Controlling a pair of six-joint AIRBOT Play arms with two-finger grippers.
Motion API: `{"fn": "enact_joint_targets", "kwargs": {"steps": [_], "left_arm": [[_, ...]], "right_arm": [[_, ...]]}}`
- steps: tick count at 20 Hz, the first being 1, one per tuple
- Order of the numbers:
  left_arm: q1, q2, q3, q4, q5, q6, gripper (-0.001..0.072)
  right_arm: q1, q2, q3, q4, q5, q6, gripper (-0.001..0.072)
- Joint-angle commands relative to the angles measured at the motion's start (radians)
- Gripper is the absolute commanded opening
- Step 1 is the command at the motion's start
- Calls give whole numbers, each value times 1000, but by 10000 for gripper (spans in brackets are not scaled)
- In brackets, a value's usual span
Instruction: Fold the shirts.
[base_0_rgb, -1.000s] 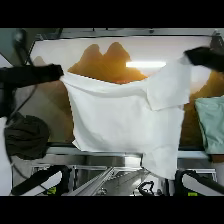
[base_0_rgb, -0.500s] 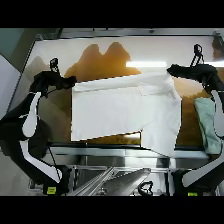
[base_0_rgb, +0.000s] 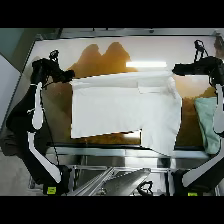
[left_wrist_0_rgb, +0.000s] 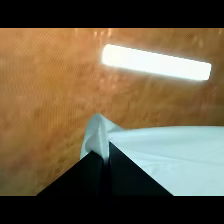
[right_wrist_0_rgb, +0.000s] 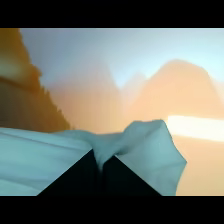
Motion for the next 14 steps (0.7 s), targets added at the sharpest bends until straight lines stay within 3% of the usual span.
{"fn": "enact_joint_targets", "kwargs": {"steps": [1, 4, 7, 14], "left_arm": [[-37, -31, 21, 41, 44, 0, 15], [-72, -76, 21, 98, 69, 6, 15], [-88, -114, 21, 193, 116, 6, 15], [-97, -120, 21, 188, 83, 6, 16]], "right_arm": [[11, -2, -6, -230, -79, 87, 22], [32, -16, -13, -256, -82, 102, 22], [60, -29, -13, -397, -82, 206, 22], [106, -58, -13, -506, -97, 381, 24]]}}
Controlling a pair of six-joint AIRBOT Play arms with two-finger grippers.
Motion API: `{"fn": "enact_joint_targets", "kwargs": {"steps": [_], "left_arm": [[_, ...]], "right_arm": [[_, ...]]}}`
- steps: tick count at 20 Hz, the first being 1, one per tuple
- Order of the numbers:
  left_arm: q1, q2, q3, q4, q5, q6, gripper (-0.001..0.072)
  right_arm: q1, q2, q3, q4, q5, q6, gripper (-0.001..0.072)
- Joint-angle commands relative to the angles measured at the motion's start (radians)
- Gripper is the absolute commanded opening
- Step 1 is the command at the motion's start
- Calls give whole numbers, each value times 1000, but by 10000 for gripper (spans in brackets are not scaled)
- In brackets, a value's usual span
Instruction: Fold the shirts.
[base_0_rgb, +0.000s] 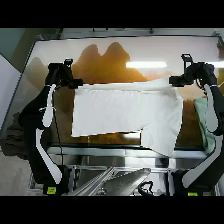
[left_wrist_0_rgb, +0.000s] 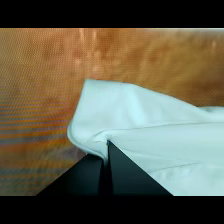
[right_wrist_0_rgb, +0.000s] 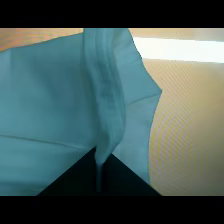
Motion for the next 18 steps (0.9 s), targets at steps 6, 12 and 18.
{"fn": "enact_joint_targets", "kwargs": {"steps": [6, 12, 18], "left_arm": [[-16, -3, 75, -137, 65, 1, 699], [20, 110, 158, -239, 241, -1, 698], [142, 446, -256, -245, 401, -1, 697]], "right_arm": [[22, 9, 2, 104, 19, 76, 327], [-21, 167, 41, 130, -98, 85, 541], [-240, 411, -159, 170, -387, 39, 527]]}}
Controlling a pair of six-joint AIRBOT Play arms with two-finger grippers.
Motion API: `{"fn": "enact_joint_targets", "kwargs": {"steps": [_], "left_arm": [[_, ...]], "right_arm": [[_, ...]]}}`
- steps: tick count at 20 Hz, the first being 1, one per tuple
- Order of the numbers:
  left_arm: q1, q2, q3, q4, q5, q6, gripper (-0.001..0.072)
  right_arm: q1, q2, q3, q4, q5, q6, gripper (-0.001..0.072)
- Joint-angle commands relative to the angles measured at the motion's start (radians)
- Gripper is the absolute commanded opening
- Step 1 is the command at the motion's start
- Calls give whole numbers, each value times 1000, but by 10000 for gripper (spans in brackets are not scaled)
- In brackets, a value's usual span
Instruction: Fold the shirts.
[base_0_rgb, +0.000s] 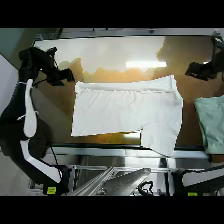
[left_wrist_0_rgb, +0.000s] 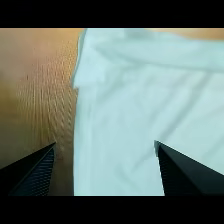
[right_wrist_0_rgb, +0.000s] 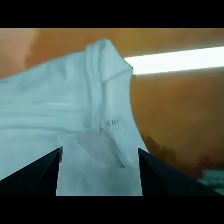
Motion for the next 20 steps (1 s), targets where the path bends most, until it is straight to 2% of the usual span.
{"fn": "enact_joint_targets", "kwargs": {"steps": [1, 5, 7, 12, 13, 14, 16, 17, 18, 20], "left_arm": [[56, 179, -317, -11, 79, 0, 697], [59, 311, -752, -19, -26, 29, 697], [59, 337, -869, -26, -48, 30, 697], [59, 340, -1036, -174, -135, 98, 695], [59, 340, -1044, -177, -152, 99, 628], [59, 340, -1044, -177, -167, 108, 523], [59, 340, -1029, -176, -206, 108, 366], [59, 340, -1017, -176, -234, 108, 167], [59, 340, -1003, -175, -258, 108, 17], [60, 340, -975, -173, -269, 108, 17]], "right_arm": [[-147, 138, -205, 81, -150, -54, 527], [-335, 228, -484, 260, -158, -153, 528], [-390, 224, -529, 257, -201, -182, 528], [-414, 220, -623, 210, -241, -252, 528], [-414, 215, -639, 210, -241, -251, 528], [-414, 212, -654, 210, -242, -251, 528], [-412, 207, -683, 208, -240, -253, 528], [-412, 200, -698, 208, -236, -260, 528], [-412, 195, -718, 204, -223, -260, 528], [-412, 189, -770, 197, -171, -260, 528]]}}
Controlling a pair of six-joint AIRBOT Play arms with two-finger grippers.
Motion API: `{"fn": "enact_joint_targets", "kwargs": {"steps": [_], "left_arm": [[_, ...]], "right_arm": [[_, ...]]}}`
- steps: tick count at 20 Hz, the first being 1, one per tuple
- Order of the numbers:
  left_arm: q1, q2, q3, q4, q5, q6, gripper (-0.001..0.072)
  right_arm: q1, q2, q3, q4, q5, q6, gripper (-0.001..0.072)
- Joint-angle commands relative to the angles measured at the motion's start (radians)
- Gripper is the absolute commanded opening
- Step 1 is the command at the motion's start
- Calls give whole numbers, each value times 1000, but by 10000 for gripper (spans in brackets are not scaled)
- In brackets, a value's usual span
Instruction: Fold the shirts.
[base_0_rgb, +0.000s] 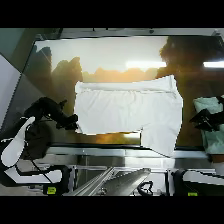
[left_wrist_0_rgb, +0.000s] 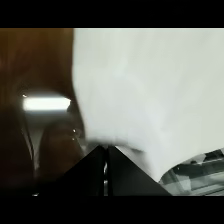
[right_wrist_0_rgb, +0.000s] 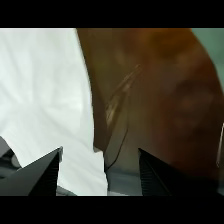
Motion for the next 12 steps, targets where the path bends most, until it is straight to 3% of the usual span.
{"fn": "enact_joint_targets", "kwargs": {"steps": [1, 10, 11, 12], "left_arm": [[1, 2, 34, -2, -41, 5, 17], [2, 2, 2, 8, -24, 11, 17], [1, 2, 18, 21, -12, 11, 17], [1, 2, 33, 24, -1, 11, 17]], "right_arm": [[-1, -13, -88, -10, 67, -8, 528], [150, -95, -204, 3, 122, -37, 527], [175, -103, -203, 18, 127, -39, 520], [198, -107, -203, 37, 128, -60, 461]]}}
